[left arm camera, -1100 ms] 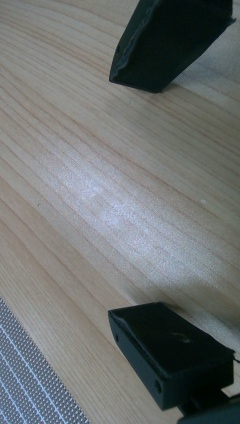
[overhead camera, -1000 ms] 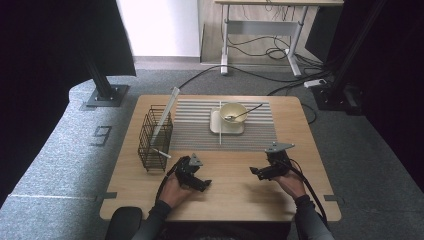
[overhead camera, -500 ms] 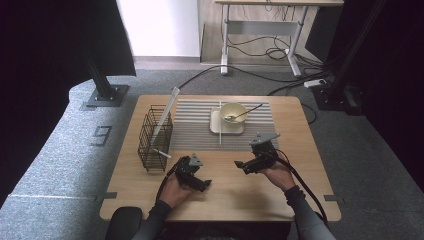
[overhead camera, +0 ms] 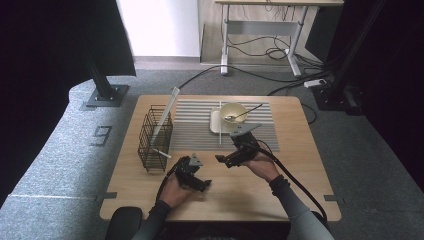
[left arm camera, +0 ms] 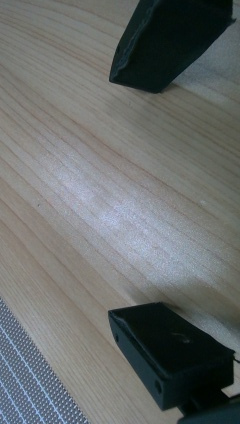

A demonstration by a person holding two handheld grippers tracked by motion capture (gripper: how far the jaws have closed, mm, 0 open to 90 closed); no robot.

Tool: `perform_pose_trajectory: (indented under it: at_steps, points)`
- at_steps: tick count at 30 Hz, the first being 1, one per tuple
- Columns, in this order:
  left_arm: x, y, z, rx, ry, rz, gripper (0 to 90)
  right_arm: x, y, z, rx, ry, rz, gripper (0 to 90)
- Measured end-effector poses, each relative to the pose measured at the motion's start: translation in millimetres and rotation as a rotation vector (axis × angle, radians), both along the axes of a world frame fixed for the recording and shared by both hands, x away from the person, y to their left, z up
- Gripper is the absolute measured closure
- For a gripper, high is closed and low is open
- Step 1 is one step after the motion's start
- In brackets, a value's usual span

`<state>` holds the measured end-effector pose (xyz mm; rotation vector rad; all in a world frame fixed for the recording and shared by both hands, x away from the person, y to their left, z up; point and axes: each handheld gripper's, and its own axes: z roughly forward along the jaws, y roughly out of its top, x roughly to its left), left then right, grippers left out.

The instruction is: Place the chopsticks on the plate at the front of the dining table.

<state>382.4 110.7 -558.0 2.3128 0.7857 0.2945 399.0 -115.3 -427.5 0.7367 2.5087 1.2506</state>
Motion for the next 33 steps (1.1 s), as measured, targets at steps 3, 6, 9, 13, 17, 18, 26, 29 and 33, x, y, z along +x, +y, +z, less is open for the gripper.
perform_pose_trajectory:
  at_steps: [3, 6, 9, 13, 17, 18, 26, 29, 33]
  points:
    - [-0.1, -0.1, -0.1, -0.002, 0.002, 0.0, 0.0, 0.8, 9.7, 5.9, 0.006, -0.007, 0.016, 0.8]
    - [-0.2, -0.2, -0.1, -0.003, 0.001, 0.003, 0.0, 0.8, 18.6, 10.9, 0.006, -0.014, 0.034, 0.8]
    - [-0.1, 0.0, 0.1, -0.002, 0.002, 0.0, 0.0, 0.9, 29.3, 15.4, 0.006, -0.018, 0.054, 0.8]
    - [0.0, 0.1, 0.2, 0.0, 0.002, -0.002, 0.0, 0.8, 42.1, 19.6, 0.016, -0.015, 0.076, 0.7]
    - [0.0, 0.1, 0.1, -0.003, 0.005, -0.002, 0.0, -0.6, 55.8, 22.3, 0.014, -0.01, 0.111, 0.4]
    - [-0.1, -0.1, 0.0, -0.002, 0.002, 0.001, 0.0, -0.8, 59.0, 22.8, 0.015, -0.005, 0.124, 0.4]
    - [-0.1, -0.2, -0.1, -0.006, 0.004, 0.0, 0.0, -2.0, 81.4, 23.2, 0.024, 0.003, 0.177, 0.3]
    - [-0.1, -0.1, 0.1, -0.002, 0.003, 0.001, 0.0, -3.1, 88.6, 24.7, 0.028, 0.0, 0.193, 0.3]
    - [-0.2, -0.1, 0.1, -0.001, 0.003, 0.002, 0.0, -5.4, 98.5, 27.5, 0.045, 0.008, 0.218, 0.3]
